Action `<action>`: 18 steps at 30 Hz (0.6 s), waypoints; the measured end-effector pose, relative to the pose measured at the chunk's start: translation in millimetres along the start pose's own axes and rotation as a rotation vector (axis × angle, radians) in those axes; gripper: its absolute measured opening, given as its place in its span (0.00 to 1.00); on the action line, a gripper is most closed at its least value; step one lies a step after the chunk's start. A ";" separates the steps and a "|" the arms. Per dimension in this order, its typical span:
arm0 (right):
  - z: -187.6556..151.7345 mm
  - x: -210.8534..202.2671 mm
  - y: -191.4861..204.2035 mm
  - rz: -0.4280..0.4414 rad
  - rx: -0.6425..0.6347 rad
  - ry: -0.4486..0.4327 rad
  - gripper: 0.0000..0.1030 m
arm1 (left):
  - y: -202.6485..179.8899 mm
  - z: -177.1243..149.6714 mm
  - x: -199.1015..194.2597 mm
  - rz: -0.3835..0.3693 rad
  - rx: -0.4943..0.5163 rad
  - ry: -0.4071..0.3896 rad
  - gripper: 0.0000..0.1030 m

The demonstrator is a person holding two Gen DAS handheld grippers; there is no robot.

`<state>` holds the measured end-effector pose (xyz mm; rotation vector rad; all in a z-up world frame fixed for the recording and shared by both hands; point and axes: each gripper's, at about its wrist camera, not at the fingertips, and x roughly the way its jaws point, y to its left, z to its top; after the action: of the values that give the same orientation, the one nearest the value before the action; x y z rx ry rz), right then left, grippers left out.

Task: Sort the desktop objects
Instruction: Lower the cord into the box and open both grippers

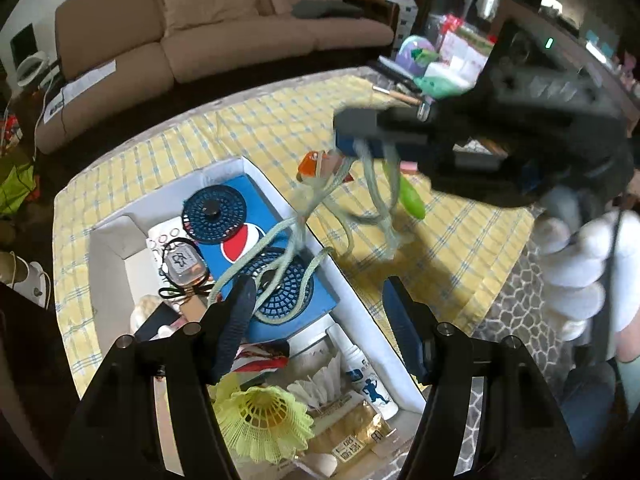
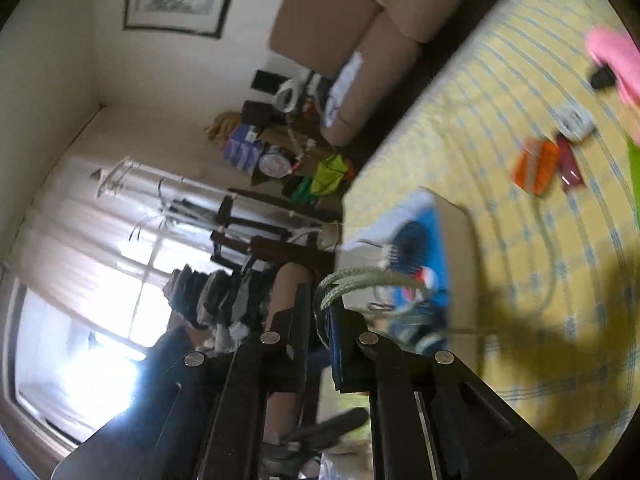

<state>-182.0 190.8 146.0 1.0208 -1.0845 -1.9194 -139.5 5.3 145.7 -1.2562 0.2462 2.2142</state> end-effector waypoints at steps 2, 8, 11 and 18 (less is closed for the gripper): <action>2.3 6.4 25.2 -0.002 -0.045 0.017 0.09 | 2.5 -1.8 -8.8 -0.002 -0.012 -0.016 0.61; 5.8 29.8 92.2 -0.080 -0.203 0.088 0.09 | 18.8 -10.0 -35.7 0.008 -0.074 -0.070 0.62; 7.8 50.1 121.2 -0.091 -0.253 0.110 0.09 | 33.6 -17.5 -48.1 0.035 -0.131 -0.096 0.62; 23.0 74.1 217.5 -0.059 -0.411 0.095 0.09 | 86.1 -38.9 -71.2 0.055 -0.268 -0.126 0.63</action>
<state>-194.6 47.5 326.7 0.9051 -0.5773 -2.0078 -131.9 -109.4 173.8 -1.2518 -0.0684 2.4235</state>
